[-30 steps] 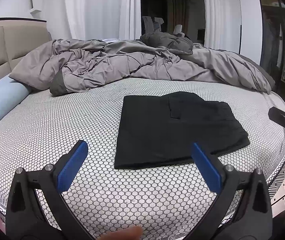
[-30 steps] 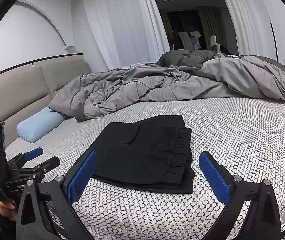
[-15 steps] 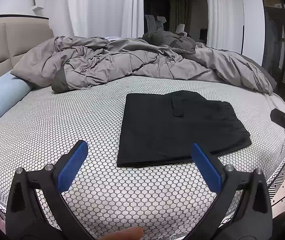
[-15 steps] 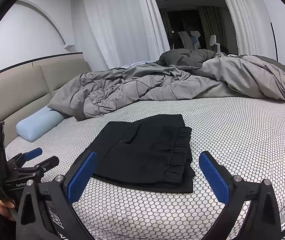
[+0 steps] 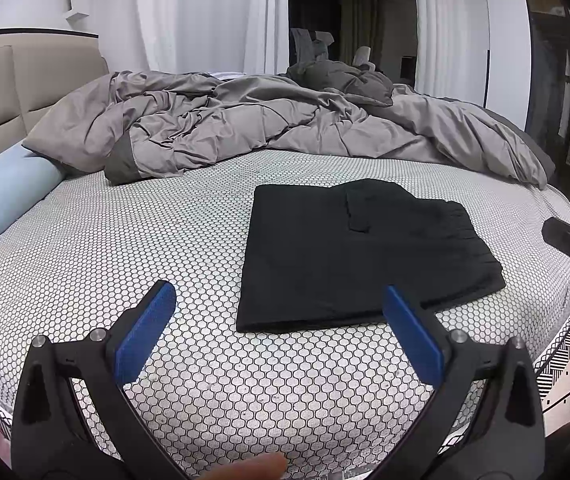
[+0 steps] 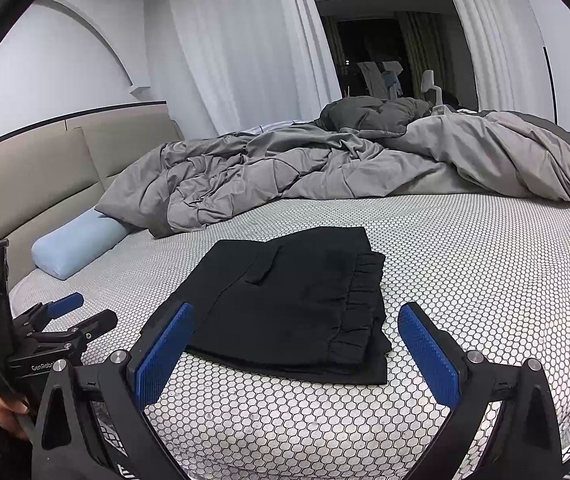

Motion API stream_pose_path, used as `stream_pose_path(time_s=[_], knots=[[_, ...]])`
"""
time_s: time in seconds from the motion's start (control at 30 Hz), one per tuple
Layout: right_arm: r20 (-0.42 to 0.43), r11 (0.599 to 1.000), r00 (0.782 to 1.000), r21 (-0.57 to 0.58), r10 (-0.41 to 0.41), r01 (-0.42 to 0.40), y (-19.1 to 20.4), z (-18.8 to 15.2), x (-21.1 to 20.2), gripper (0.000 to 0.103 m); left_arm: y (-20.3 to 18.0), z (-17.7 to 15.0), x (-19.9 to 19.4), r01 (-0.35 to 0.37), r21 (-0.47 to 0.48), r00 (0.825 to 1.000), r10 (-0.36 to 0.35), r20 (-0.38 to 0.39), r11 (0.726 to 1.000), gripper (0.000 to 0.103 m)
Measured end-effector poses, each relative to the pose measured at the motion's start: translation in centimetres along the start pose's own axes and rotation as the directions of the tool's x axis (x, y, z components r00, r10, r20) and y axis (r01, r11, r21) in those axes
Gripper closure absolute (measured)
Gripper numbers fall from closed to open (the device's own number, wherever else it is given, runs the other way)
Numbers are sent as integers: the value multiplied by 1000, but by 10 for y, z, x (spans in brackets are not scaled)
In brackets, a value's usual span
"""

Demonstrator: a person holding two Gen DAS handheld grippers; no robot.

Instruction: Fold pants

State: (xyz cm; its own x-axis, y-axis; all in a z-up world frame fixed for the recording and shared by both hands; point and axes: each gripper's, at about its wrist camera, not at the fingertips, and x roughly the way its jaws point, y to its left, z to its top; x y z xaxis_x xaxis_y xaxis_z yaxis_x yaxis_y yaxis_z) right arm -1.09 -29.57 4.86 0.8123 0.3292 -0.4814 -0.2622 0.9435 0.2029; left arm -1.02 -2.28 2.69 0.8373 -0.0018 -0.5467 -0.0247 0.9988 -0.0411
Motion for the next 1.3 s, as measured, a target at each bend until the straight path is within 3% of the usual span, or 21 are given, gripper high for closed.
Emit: stream_pose_path(time_s=[1.3], knots=[[-14, 1000, 1000, -15, 14, -14, -8, -1, 2, 0, -10, -1, 0, -10, -10, 1000, 10, -3, 1000, 1]])
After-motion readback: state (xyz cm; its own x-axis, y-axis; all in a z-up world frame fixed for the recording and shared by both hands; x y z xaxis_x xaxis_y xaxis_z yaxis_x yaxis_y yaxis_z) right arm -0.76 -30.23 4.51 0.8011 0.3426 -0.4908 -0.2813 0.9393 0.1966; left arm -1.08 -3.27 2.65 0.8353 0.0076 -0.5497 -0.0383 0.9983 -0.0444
